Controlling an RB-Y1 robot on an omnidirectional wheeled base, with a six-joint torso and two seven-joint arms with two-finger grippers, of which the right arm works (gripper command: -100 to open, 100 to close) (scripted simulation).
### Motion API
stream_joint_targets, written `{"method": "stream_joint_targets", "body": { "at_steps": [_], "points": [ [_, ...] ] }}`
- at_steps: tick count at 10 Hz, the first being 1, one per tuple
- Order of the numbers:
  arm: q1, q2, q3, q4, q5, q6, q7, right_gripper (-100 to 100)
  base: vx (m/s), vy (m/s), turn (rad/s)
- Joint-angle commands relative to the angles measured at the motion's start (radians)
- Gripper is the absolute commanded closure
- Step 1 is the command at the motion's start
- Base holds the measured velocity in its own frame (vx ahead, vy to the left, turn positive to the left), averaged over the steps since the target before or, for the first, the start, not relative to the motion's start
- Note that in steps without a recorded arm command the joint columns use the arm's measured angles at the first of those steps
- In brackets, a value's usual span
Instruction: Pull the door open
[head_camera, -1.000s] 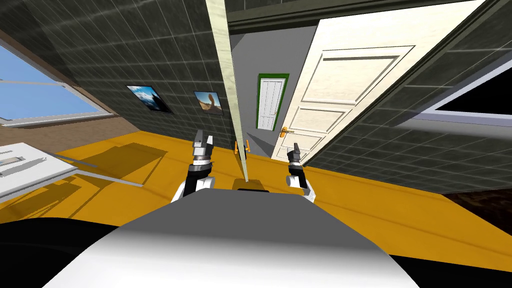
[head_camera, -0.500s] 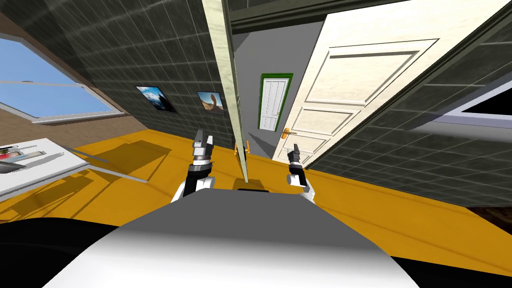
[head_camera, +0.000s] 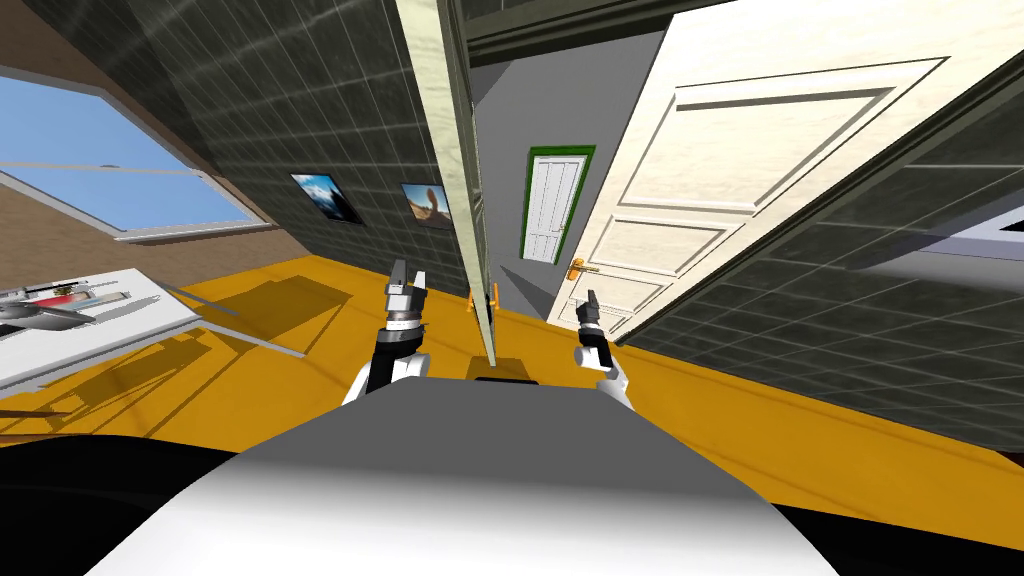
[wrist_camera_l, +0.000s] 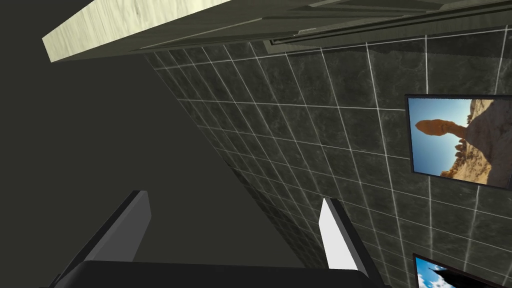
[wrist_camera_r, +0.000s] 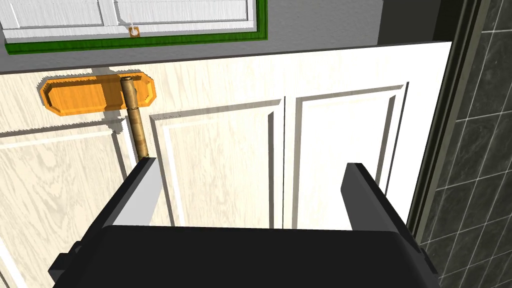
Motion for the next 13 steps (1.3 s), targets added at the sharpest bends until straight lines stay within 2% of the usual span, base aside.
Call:
{"method": "stream_joint_targets", "body": {
  "at_steps": [1, 2, 3, 4, 6, 7, 10, 11, 12, 13],
  "points": [
    [-0.025, -0.019, -0.003, 0.05, -0.032, -0.006, 0.009, -100, 0.059, -0.045, 0.147],
    [-0.025, -0.019, -0.003, 0.064, -0.032, -0.006, 0.009, -100, 0.046, -0.051, 0.051],
    [-0.045, -0.03, -0.005, 0.096, -0.053, -0.009, 0.016, -100, 0.046, -0.052, 0.086],
    [-0.045, -0.03, -0.005, 0.106, -0.053, -0.009, 0.016, -100, 0.037, -0.05, 0.047],
    [-0.084, -0.052, -0.009, 0.175, -0.095, -0.013, 0.031, -100, 0.048, -0.061, 0.123],
    [-0.084, -0.052, -0.009, 0.19, -0.095, -0.013, 0.031, -100, 0.048, -0.053, 0.049],
    [-0.142, -0.084, -0.015, 0.301, -0.156, -0.02, 0.052, -100, 0.057, -0.067, 0.12],
    [-0.142, -0.084, -0.015, 0.314, -0.156, -0.02, 0.052, -100, 0.056, -0.064, 0.055],
    [-0.16, -0.094, -0.017, 0.34, -0.176, -0.022, 0.059, -100, 0.045, -0.05, 0.069],
    [-0.16, -0.094, -0.017, 0.352, -0.176, -0.022, 0.059, -100, 0.027, -0.037, 0.045]
  ]
}}
